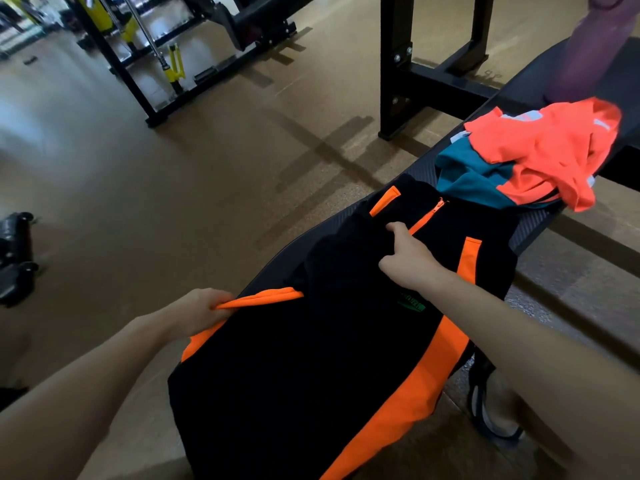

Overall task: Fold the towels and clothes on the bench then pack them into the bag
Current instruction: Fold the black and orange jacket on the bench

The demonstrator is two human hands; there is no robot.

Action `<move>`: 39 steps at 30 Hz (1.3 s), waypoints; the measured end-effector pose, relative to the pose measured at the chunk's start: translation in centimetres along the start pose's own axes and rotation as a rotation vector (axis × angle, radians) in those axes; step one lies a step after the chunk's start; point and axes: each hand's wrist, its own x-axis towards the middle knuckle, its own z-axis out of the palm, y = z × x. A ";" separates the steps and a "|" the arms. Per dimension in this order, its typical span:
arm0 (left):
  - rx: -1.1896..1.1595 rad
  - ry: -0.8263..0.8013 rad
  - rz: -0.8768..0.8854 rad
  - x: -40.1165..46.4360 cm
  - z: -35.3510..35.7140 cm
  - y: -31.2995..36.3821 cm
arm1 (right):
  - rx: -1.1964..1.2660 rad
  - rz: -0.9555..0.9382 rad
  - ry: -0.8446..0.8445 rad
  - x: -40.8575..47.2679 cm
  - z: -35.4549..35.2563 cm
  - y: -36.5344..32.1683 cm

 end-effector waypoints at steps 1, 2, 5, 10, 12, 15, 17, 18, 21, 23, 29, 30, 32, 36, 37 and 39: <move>-0.028 0.022 -0.017 -0.4 0.3 -0.7 | 0.001 0.004 0.006 0.0 0.0 0.0; -0.092 0.053 -0.033 -0.8 0.5 -1.2 | 0.003 0.006 0.011 0.1 0.0 0.0; -0.357 0.178 -0.059 -1.6 1.2 -1.7 | 0.004 -0.002 0.036 0.0 0.4 -0.1; -0.217 0.078 -0.054 -3.5 3.2 -3.5 | -0.034 -0.088 0.104 -0.8 1.9 -0.3; -0.182 0.028 -0.026 -4.4 3.5 -4.8 | -0.055 -0.114 0.099 -1.6 2.7 0.0; -0.312 0.078 -0.019 -5.8 4.0 -6.5 | -0.107 -0.145 0.089 -2.7 3.9 0.5; -0.481 0.172 -0.002 -6.7 4.4 -6.7 | -0.113 -0.142 0.103 -3.2 4.4 0.7; -0.584 0.218 0.007 -7.1 4.6 -6.5 | -0.094 -0.135 0.113 -3.3 4.5 0.7; -0.844 0.297 -0.022 -8.3 5.2 -5.3 | 0.120 -0.080 0.162 -3.4 4.4 0.5; -0.934 0.335 -0.051 -8.4 5.4 -4.7 | 0.276 -0.024 0.175 -3.3 4.2 0.7; -0.436 0.197 -0.056 -9.0 6.3 -6.1 | 0.014 -0.065 0.190 -3.2 4.2 2.1; -0.389 0.116 -0.042 -9.3 6.5 -6.5 | 0.000 -0.086 0.187 -3.2 4.2 2.2; -0.234 0.018 -0.025 -9.8 7.0 -7.2 | -0.019 -0.111 0.196 -3.2 4.2 2.5; -0.297 0.162 -0.104 -10.6 8.0 -9.5 | -0.014 -0.120 0.209 -3.2 4.2 2.5; -0.337 0.196 -0.110 -10.9 8.0 -9.7 | -0.008 -0.124 0.208 -3.2 4.2 2.4; -0.384 0.273 -0.116 -11.2 8.1 -9.7 | 0.000 -0.144 0.205 -3.3 4.3 2.2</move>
